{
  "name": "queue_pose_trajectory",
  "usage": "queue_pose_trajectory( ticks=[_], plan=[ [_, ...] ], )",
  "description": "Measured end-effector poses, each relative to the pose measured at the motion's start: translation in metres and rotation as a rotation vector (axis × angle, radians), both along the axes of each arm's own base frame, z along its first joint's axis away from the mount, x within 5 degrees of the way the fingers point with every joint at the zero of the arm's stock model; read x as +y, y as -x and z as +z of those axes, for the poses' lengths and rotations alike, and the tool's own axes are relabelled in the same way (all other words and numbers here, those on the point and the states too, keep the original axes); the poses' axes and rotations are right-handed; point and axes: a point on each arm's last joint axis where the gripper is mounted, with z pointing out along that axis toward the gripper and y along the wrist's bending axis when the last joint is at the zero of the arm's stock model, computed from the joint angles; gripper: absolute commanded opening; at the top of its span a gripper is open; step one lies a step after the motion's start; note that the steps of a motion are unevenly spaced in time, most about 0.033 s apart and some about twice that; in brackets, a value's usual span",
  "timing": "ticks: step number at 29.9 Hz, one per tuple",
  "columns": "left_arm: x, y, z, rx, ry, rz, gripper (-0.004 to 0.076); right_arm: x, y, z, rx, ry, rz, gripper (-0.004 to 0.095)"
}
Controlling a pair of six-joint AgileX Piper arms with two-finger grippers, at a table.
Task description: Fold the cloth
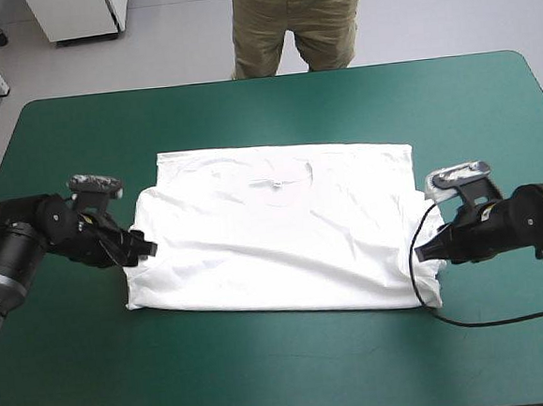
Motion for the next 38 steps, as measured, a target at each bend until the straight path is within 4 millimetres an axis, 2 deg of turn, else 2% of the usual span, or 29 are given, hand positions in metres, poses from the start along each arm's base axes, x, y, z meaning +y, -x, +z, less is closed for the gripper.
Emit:
queue_pose_trajectory(
  ticks=[3, 6, 8, 11, 13, 15, 17, 23, 28, 33, 38],
  plan=[
    [0.000, -0.003, 0.044, -0.150, 0.025, 0.027, 0.0510, -0.004, 0.008, 0.043, -0.135, -0.003, -0.036, 0.0313],
    [0.000, -0.006, 0.074, -0.240, 0.041, 0.041, 0.0510, -0.006, 0.018, 0.082, -0.238, -0.014, -0.057, 0.0313],
    [-0.001, -0.009, 0.085, -0.267, 0.046, 0.044, 0.0510, -0.007, 0.023, 0.101, -0.273, -0.019, -0.064, 0.0313],
    [-0.001, -0.014, 0.089, -0.269, 0.047, 0.044, 0.0510, -0.008, 0.025, 0.115, -0.291, -0.020, -0.074, 0.0331],
    [-0.002, -0.019, 0.085, -0.248, 0.048, 0.044, 0.0510, -0.009, 0.020, 0.114, -0.276, -0.015, -0.087, 0.0420],
    [-0.002, -0.022, 0.081, -0.220, 0.052, 0.042, 0.0510, -0.009, 0.008, 0.106, -0.229, 0.003, -0.103, 0.0518],
    [-0.003, -0.023, 0.079, -0.206, 0.053, 0.038, 0.0510, -0.009, -0.011, 0.093, -0.171, 0.017, -0.120, 0.0564],
    [-0.003, -0.022, 0.078, -0.193, 0.053, 0.036, 0.0510, -0.022, -0.077, 0.041, -0.004, -0.003, -0.199, 0.0515],
    [-0.003, -0.021, 0.078, -0.183, 0.053, 0.034, 0.0510, -0.041, -0.120, -0.012, 0.142, -0.051, -0.236, 0.0448],
    [-0.003, -0.021, 0.078, -0.183, 0.053, 0.034, 0.0510, -0.042, -0.140, -0.060, 0.266, -0.085, -0.222, 0.0397],
    [-0.003, -0.021, 0.078, -0.182, 0.053, 0.034, 0.0509, -0.042, -0.143, -0.094, 0.317, -0.080, -0.227, 0.0369]
  ],
)
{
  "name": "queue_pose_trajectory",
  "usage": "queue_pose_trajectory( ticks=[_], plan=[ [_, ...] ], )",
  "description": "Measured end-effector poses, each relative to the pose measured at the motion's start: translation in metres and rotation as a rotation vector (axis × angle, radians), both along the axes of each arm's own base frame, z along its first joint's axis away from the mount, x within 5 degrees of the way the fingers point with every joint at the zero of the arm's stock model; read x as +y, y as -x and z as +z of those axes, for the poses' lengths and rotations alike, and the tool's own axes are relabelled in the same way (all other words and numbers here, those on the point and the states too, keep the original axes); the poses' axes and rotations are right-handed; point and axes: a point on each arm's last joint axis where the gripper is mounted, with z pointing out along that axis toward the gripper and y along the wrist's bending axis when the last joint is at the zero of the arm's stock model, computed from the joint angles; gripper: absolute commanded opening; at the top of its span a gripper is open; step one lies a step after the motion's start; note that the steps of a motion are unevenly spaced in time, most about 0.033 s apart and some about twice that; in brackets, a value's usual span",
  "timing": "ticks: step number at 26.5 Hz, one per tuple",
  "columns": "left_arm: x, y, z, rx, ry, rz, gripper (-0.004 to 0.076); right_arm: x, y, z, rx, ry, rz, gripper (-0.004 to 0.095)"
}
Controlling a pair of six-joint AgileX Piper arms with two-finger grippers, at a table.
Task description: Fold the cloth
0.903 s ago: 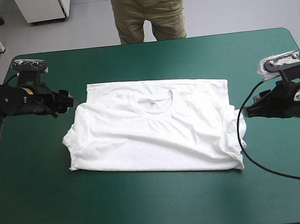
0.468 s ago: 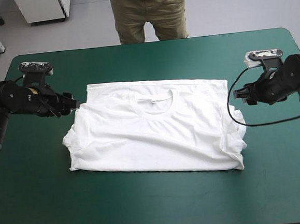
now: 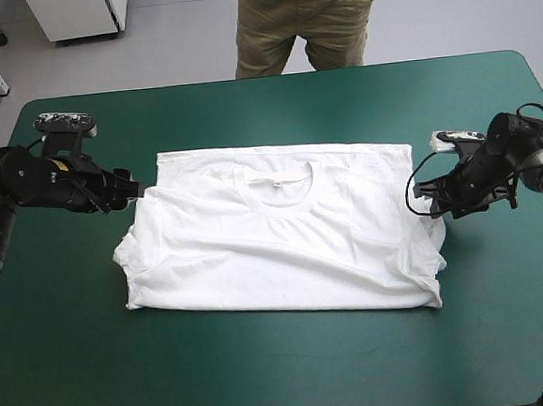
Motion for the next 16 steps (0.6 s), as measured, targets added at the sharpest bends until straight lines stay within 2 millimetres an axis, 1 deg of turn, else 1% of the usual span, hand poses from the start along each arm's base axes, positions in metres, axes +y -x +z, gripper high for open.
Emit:
queue_pose_trajectory(
  ticks=[5, 11, 12, 13, 14, 15, 16],
  plan=[
    [0.000, 0.000, 0.000, 0.001, -0.001, 0.000, 0.0508, -0.001, 0.000, -0.020, 0.017, 0.010, -0.004, 0.0359],
    [0.000, 0.000, 0.000, 0.000, -0.003, -0.002, 0.0507, 0.002, -0.002, -0.025, 0.033, 0.019, 0.018, 0.0333],
    [0.000, 0.000, 0.000, 0.000, -0.003, -0.002, 0.0507, 0.004, -0.002, -0.026, 0.036, 0.027, 0.032, 0.0304],
    [0.000, 0.000, 0.000, 0.000, -0.004, -0.002, 0.0507, 0.006, -0.002, -0.026, 0.036, 0.038, 0.046, 0.0217],
    [0.000, 0.000, 0.000, -0.001, -0.006, -0.002, 0.0507, 0.012, -0.002, -0.026, 0.030, 0.055, 0.075, 0.0159],
    [0.000, 0.000, 0.000, -0.001, -0.006, -0.002, 0.0507, 0.015, -0.003, -0.027, 0.027, 0.060, 0.088, 0.0036],
    [0.000, 0.000, 0.000, -0.001, -0.008, -0.002, 0.0507, 0.023, -0.003, -0.027, 0.019, 0.060, 0.110, -0.0022]
  ],
)
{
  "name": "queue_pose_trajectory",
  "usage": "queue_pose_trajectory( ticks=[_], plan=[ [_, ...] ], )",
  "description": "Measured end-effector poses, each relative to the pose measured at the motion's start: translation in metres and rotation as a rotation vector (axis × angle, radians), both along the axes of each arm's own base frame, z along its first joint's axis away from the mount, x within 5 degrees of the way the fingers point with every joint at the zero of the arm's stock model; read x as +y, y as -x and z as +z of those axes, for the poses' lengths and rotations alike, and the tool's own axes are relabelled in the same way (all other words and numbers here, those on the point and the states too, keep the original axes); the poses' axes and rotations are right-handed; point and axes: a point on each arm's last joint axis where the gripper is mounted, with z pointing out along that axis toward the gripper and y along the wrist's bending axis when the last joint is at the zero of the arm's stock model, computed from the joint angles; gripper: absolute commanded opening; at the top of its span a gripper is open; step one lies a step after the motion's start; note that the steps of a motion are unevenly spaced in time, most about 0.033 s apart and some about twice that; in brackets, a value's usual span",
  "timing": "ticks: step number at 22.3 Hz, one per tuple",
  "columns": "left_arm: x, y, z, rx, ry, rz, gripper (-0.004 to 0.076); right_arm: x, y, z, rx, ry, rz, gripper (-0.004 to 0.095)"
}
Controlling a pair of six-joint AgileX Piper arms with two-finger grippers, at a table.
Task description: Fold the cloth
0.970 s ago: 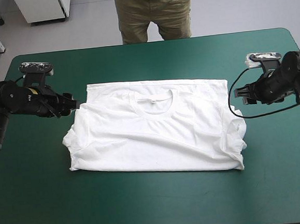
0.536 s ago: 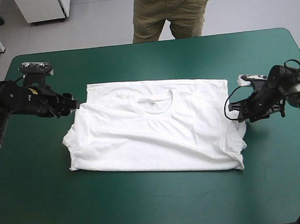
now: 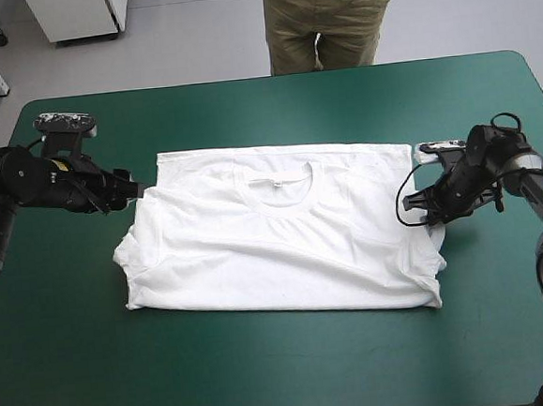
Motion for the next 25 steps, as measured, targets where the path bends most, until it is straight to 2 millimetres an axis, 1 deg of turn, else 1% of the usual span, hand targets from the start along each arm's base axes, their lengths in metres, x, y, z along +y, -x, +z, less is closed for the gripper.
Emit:
queue_pose_trajectory(
  ticks=[2, 5, 8, 10, 11, 12, 13, 14, 15, 19, 20, 23, 24, 25],
  plan=[
    [0.000, 0.000, 0.000, -0.001, 0.000, -0.001, 0.0506, 0.010, -0.001, -0.002, -0.005, 0.000, 0.028, -0.0013],
    [0.000, 0.000, 0.000, -0.002, -0.005, -0.002, 0.0506, 0.011, -0.001, -0.002, -0.012, 0.012, 0.021, -0.0013],
    [0.001, 0.000, 0.000, -0.002, -0.009, -0.002, 0.0507, 0.012, 0.001, 0.008, -0.051, 0.055, -0.024, -0.0013],
    [0.001, 0.000, 0.000, -0.002, -0.011, -0.001, 0.0507, 0.009, 0.004, 0.016, -0.080, 0.089, -0.017, -0.0013],
    [0.001, 0.000, 0.000, -0.002, -0.011, -0.001, 0.0506, 0.008, 0.007, 0.026, -0.108, 0.096, -0.016, -0.0013],
    [0.001, 0.000, 0.000, -0.002, -0.013, -0.002, 0.0503, 0.007, 0.010, 0.044, -0.166, 0.097, -0.021, -0.0013],
    [0.001, 0.000, 0.000, -0.003, -0.013, -0.003, 0.0497, 0.007, 0.011, 0.052, -0.191, 0.097, -0.026, -0.0013],
    [0.001, 0.000, 0.000, -0.003, -0.018, -0.005, 0.0494, 0.006, 0.014, 0.072, -0.255, 0.098, -0.029, -0.0013],
    [0.001, 0.000, 0.000, -0.004, -0.023, -0.005, 0.0494, 0.006, 0.017, 0.087, -0.295, 0.093, -0.032, -0.0013],
    [0.001, 0.000, 0.000, -0.004, -0.024, -0.006, 0.0494, 0.010, 0.023, 0.117, -0.350, 0.073, -0.011, -0.0013],
    [0.001, 0.000, 0.000, -0.004, -0.024, -0.006, 0.0494, 0.017, 0.025, 0.122, -0.341, 0.060, 0.019, -0.0013],
    [0.001, 0.000, 0.000, -0.004, -0.024, -0.006, 0.0494, 0.039, 0.030, 0.123, -0.324, 0.028, 0.094, -0.0013],
    [0.001, 0.000, 0.000, -0.003, -0.024, -0.006, 0.0494, 0.050, 0.033, 0.123, -0.320, 0.017, 0.129, -0.0013],
    [0.001, 0.000, 0.000, 0.002, -0.025, -0.008, 0.0494, 0.065, 0.036, 0.122, -0.313, 0.003, 0.173, -0.0013]
  ],
)
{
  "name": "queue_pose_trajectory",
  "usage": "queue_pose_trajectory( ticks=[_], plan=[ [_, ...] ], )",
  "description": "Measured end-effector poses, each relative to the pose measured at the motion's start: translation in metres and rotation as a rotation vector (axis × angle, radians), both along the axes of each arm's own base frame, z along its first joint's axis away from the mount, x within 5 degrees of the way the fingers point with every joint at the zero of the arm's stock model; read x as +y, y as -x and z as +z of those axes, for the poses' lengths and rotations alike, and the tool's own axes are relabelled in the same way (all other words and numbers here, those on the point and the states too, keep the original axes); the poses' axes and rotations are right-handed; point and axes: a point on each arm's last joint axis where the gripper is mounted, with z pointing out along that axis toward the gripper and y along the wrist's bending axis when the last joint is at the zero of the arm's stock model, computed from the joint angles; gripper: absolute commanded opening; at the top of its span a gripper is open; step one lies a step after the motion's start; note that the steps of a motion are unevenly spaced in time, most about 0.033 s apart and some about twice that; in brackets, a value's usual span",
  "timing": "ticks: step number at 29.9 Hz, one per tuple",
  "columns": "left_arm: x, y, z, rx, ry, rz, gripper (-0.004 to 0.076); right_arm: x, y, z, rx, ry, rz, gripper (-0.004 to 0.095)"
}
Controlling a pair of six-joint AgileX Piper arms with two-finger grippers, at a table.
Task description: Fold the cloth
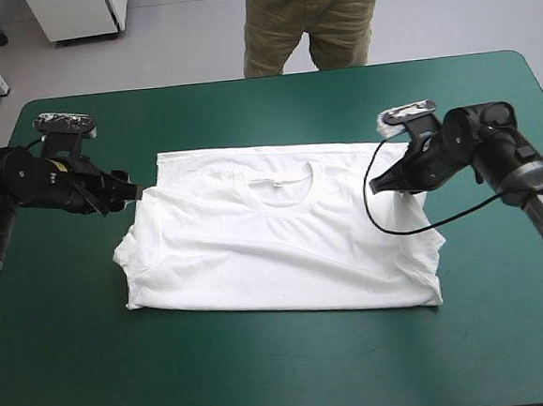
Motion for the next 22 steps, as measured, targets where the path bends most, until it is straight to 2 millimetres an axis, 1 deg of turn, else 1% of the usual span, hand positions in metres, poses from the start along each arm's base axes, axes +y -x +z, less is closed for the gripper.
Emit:
queue_pose_trajectory(
  ticks=[2, 4, 7, 9, 11, 13, 15, 18, 20, 22],
  plan=[
    [0.000, 0.001, 0.000, 0.008, -0.007, -0.006, 0.0494, 0.017, 0.003, -0.003, 0.014, -0.006, 0.044, -0.0013],
    [0.001, 0.002, -0.001, 0.020, -0.017, -0.009, 0.0494, 0.031, 0.002, -0.012, 0.041, -0.005, 0.079, -0.0013],
    [0.002, 0.003, -0.002, 0.040, -0.035, -0.008, 0.0494, 0.051, -0.001, -0.032, 0.102, 0.009, 0.116, -0.0013],
    [0.003, 0.004, -0.003, 0.054, -0.040, -0.009, 0.0494, 0.061, -0.007, -0.050, 0.153, 0.026, 0.133, -0.0005],
    [0.003, 0.005, -0.003, 0.061, -0.042, -0.010, 0.0494, 0.068, -0.011, -0.068, 0.198, 0.043, 0.146, 0.0052],
    [0.003, 0.006, -0.004, 0.071, -0.042, -0.011, 0.0494, 0.074, -0.016, -0.086, 0.241, 0.060, 0.156, 0.0136],
    [0.003, 0.006, -0.004, 0.074, -0.044, -0.011, 0.0494, 0.078, -0.019, -0.099, 0.269, 0.071, 0.160, 0.0224],
    [0.003, 0.006, -0.004, 0.080, -0.045, -0.012, 0.0494, 0.078, -0.022, -0.106, 0.275, 0.086, 0.162, 0.0287],
    [0.003, 0.006, -0.004, 0.082, -0.045, -0.012, 0.0494, 0.078, -0.022, -0.105, 0.270, 0.093, 0.164, 0.0289],
    [0.003, 0.006, -0.004, 0.082, -0.045, -0.012, 0.0494, 0.077, -0.021, -0.099, 0.253, 0.092, 0.166, 0.0289]
  ],
)
